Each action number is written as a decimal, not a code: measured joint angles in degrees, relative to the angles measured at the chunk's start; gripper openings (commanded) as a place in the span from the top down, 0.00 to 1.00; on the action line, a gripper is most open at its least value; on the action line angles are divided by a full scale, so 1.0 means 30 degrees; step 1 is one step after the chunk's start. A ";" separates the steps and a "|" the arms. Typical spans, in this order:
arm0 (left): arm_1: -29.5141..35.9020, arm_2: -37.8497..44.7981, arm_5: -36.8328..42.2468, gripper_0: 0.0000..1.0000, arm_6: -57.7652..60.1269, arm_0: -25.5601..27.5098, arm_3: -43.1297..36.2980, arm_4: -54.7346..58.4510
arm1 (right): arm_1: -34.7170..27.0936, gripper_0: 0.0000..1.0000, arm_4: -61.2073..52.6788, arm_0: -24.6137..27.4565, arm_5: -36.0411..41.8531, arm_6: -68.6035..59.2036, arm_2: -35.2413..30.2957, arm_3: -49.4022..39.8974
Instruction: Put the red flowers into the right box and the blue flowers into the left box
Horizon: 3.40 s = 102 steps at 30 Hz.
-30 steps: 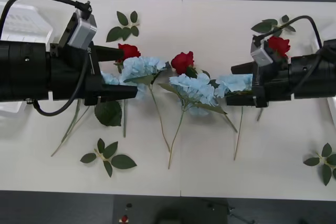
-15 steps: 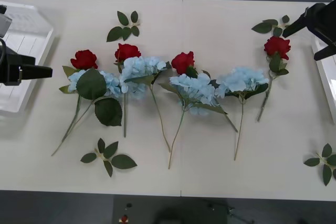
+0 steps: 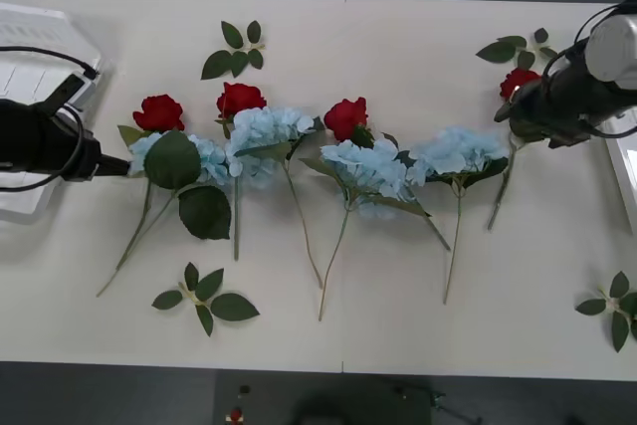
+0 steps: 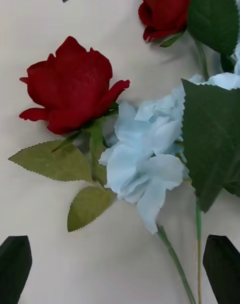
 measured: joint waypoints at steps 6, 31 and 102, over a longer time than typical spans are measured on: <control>-0.0613 -0.1212 -0.1363 0.00 0.0435 -0.0876 0.0805 -0.1805 | 0.1703 0.00 0.1255 -0.1195 -0.2715 0.0001 -0.0001 0.3871; -0.5052 -0.2705 -0.3312 0.00 0.0436 -0.2379 0.5189 -0.5238 | 0.2750 0.83 0.3598 -0.1813 -0.9870 0.0003 0.4600 0.7109; -0.9462 0.1727 -0.8444 1.00 0.0438 -0.4182 -0.6957 0.5944 | -0.5407 0.00 -0.2037 0.0684 -1.2292 1.8580 0.5224 0.4749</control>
